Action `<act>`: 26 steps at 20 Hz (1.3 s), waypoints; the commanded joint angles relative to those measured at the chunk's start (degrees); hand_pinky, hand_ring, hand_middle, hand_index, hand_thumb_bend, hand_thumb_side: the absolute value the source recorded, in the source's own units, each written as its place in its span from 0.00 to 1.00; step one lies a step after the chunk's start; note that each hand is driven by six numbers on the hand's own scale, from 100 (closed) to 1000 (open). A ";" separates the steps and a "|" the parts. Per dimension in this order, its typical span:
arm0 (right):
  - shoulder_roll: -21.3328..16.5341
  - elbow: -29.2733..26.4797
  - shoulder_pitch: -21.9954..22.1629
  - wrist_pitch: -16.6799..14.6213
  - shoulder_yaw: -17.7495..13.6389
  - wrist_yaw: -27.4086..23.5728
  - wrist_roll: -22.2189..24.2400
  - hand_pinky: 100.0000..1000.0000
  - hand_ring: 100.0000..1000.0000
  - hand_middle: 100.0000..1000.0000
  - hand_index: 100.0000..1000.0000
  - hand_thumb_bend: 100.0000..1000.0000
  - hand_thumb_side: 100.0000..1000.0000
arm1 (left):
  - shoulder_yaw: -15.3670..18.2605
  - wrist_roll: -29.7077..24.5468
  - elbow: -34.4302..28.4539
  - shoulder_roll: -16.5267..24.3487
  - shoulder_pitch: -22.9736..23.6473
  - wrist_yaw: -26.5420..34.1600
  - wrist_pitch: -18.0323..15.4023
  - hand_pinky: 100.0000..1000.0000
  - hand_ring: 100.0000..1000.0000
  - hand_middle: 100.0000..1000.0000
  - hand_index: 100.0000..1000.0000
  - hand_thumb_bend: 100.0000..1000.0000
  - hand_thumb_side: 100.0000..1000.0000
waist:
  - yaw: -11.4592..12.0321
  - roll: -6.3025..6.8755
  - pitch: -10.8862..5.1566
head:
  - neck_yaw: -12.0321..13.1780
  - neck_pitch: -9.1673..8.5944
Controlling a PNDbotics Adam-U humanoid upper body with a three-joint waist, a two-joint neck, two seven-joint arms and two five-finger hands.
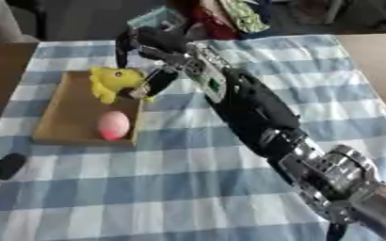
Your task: Pick up objects on the table and place them in the box.
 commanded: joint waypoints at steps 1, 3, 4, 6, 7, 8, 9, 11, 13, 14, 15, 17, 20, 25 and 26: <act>0.07 0.97 -1.38 0.77 -1.21 1.73 -1.37 0.69 0.60 0.44 0.51 0.33 0.21 | -0.33 -0.54 -1.56 -0.05 -1.43 0.50 -0.09 0.49 0.48 0.45 0.64 0.78 0.23 | 1.03 0.18 -0.73 | -0.79 -0.71; 0.13 1.87 -1.25 1.20 -1.60 2.63 -2.08 0.69 0.60 0.45 0.52 0.34 0.22 | -0.66 -0.86 -1.75 -0.29 -2.09 0.71 -0.13 0.49 0.48 0.45 0.64 0.78 0.23 | 2.28 0.11 -0.58 | -1.26 -0.88; 0.15 2.26 -1.21 1.37 -1.78 3.07 -2.46 0.69 0.60 0.45 0.52 0.34 0.22 | -0.80 -1.01 -1.84 -0.40 -2.35 0.83 -0.13 0.49 0.48 0.45 0.64 0.78 0.23 | 2.78 0.09 -0.52 | -1.48 -0.94; 0.18 3.02 -1.12 1.85 -2.20 3.98 -3.36 0.69 0.60 0.45 0.53 0.35 0.23 | -1.14 -1.37 -2.01 -0.58 -2.85 1.06 -0.13 0.49 0.48 0.45 0.64 0.78 0.23 | 3.76 0.09 -0.35 | -2.05 -1.12; 0.22 3.37 -1.08 2.16 -2.40 4.43 -3.90 0.69 0.60 0.46 0.53 0.35 0.24 | -1.29 -1.54 -2.09 -0.66 -3.05 1.17 -0.13 0.49 0.48 0.45 0.64 0.78 0.23 | 4.15 0.11 -0.24 | -2.31 -1.20; 0.28 3.67 -1.03 2.42 -2.53 4.89 -4.41 0.69 0.60 0.46 0.54 0.36 0.24 | -1.42 -1.69 -2.15 -0.72 -3.20 1.27 -0.13 0.49 0.48 0.45 0.64 0.78 0.23 | 4.44 0.12 -0.15 | -2.53 -1.23; 0.34 3.97 -0.96 2.66 -2.64 5.38 -4.92 0.69 0.60 0.47 0.54 0.36 0.25 | -1.55 -1.83 -2.22 -0.76 -3.34 1.37 -0.12 0.49 0.48 0.45 0.64 0.78 0.23 | 4.69 0.13 -0.03 | -2.76 -1.23; 0.50 4.51 -0.79 3.06 -2.78 6.44 -5.79 0.69 0.61 0.49 0.56 0.37 0.26 | -1.81 -2.10 -2.36 -0.83 -3.55 1.59 -0.11 0.49 0.48 0.45 0.64 0.78 0.23 | 5.02 0.13 0.22 | -3.06 -1.24; 0.70 5.05 -0.50 3.28 -2.82 7.63 -6.37 0.69 0.62 0.53 0.59 0.39 0.28 | -2.05 -2.39 -2.47 -0.88 -3.74 1.66 -0.10 0.49 0.48 0.45 0.64 0.78 0.23 | 5.26 0.08 0.46 | -3.22 -1.25; 0.78 5.29 -0.37 3.33 -2.85 8.30 -6.59 0.69 0.62 0.54 0.60 0.40 0.28 | -2.14 -2.49 -2.50 -0.91 -3.84 1.69 -0.09 0.49 0.48 0.45 0.64 0.78 0.23 | 5.36 0.05 0.55 | -3.28 -1.27; 0.86 5.55 -0.20 3.41 -2.90 8.99 -6.81 0.70 0.64 0.58 0.63 0.41 0.30 | -2.24 -2.60 -2.54 -0.94 -3.94 1.74 -0.09 0.49 0.48 0.45 0.64 0.78 0.23 | 5.45 0.01 0.65 | -3.30 -1.29; 1.01 5.91 0.06 3.41 -2.94 10.30 -7.29 0.70 0.66 0.66 0.68 0.47 0.31 | -2.40 -2.77 -2.59 -0.95 -4.06 1.80 -0.08 0.49 0.48 0.45 0.64 0.78 0.23 | 5.56 -0.05 0.78 | -3.27 -1.29; 1.14 6.28 0.28 3.19 -3.06 11.70 -8.16 0.72 0.71 0.75 0.75 0.55 0.37 | -2.52 -2.91 -2.59 -0.92 -4.14 1.85 -0.06 0.49 0.48 0.45 0.64 0.78 0.23 | 5.62 -0.16 0.92 | -3.15 -1.26; 0.84 5.81 -0.10 3.19 -3.34 11.31 -9.34 0.72 0.71 0.74 0.75 0.54 0.35 | -2.52 -2.89 -2.51 -0.83 -4.14 1.83 -0.04 0.49 0.48 0.45 0.64 0.78 0.23 | 5.38 -0.29 1.00 | -2.90 -1.31; 0.64 5.40 -0.34 3.10 -3.28 10.69 -9.33 0.72 0.71 0.74 0.75 0.52 0.35 | -2.49 -2.86 -2.48 -0.79 -4.12 1.82 -0.03 0.49 0.48 0.45 0.64 0.78 0.23 | 5.22 -0.32 1.01 | -2.77 -1.34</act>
